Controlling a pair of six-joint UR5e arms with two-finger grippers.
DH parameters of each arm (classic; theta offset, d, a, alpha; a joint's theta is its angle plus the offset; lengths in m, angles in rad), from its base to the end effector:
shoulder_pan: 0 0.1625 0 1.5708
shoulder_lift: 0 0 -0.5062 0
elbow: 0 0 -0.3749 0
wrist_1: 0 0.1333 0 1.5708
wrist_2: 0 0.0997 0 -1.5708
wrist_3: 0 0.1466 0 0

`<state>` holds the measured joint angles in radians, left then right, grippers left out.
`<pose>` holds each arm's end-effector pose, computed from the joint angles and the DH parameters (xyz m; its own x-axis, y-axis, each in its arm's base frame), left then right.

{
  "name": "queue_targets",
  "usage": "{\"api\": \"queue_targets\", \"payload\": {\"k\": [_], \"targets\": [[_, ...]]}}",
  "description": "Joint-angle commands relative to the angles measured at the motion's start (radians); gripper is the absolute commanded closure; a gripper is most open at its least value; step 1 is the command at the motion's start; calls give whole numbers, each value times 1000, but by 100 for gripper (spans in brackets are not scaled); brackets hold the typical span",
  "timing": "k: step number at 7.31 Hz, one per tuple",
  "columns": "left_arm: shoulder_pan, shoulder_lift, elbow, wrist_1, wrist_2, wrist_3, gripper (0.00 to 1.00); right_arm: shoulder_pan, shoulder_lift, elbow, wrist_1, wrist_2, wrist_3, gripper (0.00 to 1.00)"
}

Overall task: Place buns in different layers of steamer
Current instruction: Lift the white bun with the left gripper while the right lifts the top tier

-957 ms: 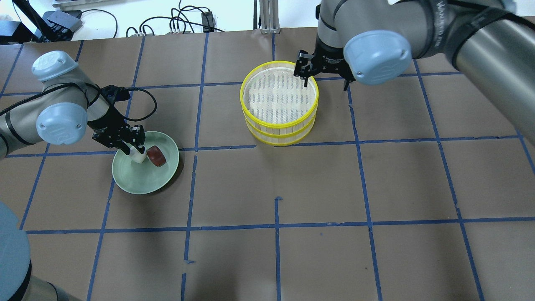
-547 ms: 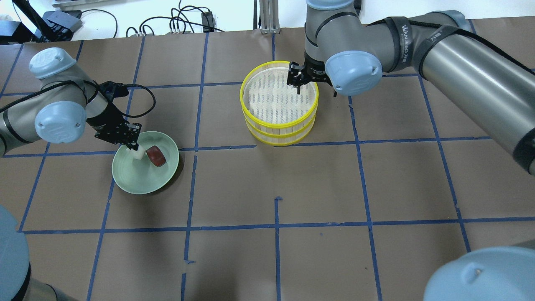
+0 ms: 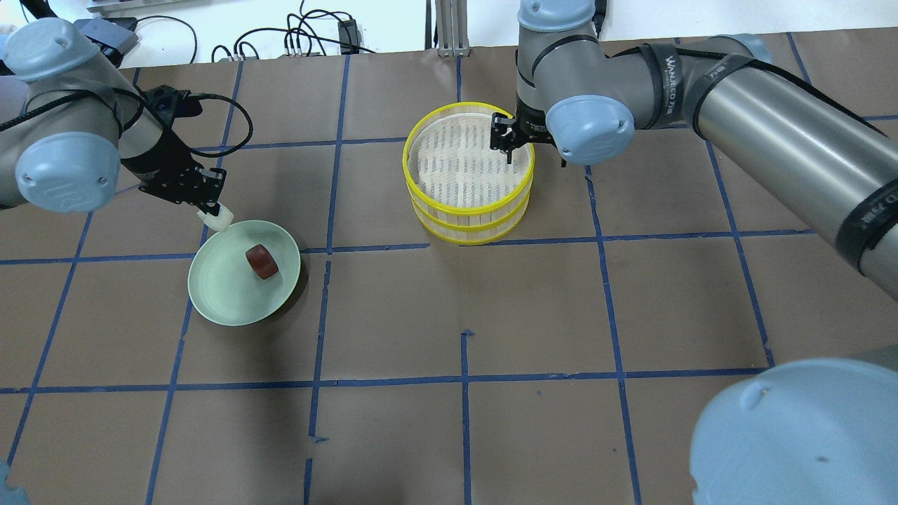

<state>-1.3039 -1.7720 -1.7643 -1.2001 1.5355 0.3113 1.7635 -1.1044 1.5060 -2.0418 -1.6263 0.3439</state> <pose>0.0097 -0.5607 0.3655 -0.9982 0.0437 0.0409 0.0442 0.9989 0.0121 0.2535 -0.6457 0.3290 -0.9877 0.1537 0.0287 0.1508 0.9850 -0.0839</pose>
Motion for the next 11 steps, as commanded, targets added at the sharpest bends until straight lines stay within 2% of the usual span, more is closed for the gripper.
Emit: {"api": "queue_targets", "payload": {"k": [1,2,3,7,9,10,11], "targets": [[-14,132,13,-120,3,0,99,-13,14,0,-9,25,35,75],[-15,158,3,-134,6,2,99,-16,15,6,-9,37,36,87],[-20,173,-7,-145,-3,9,99,-18,12,22,-9,37,35,96],[-41,178,-9,-145,-5,3,99,-26,-18,62,-3,28,30,97],[-46,175,8,-144,-8,0,99,-29,-98,47,38,37,26,97],[-72,175,28,-127,-26,9,99,-51,-124,27,75,37,24,96],[-107,171,78,-122,-102,-1,99,-129,-146,1,139,40,18,96]]}}
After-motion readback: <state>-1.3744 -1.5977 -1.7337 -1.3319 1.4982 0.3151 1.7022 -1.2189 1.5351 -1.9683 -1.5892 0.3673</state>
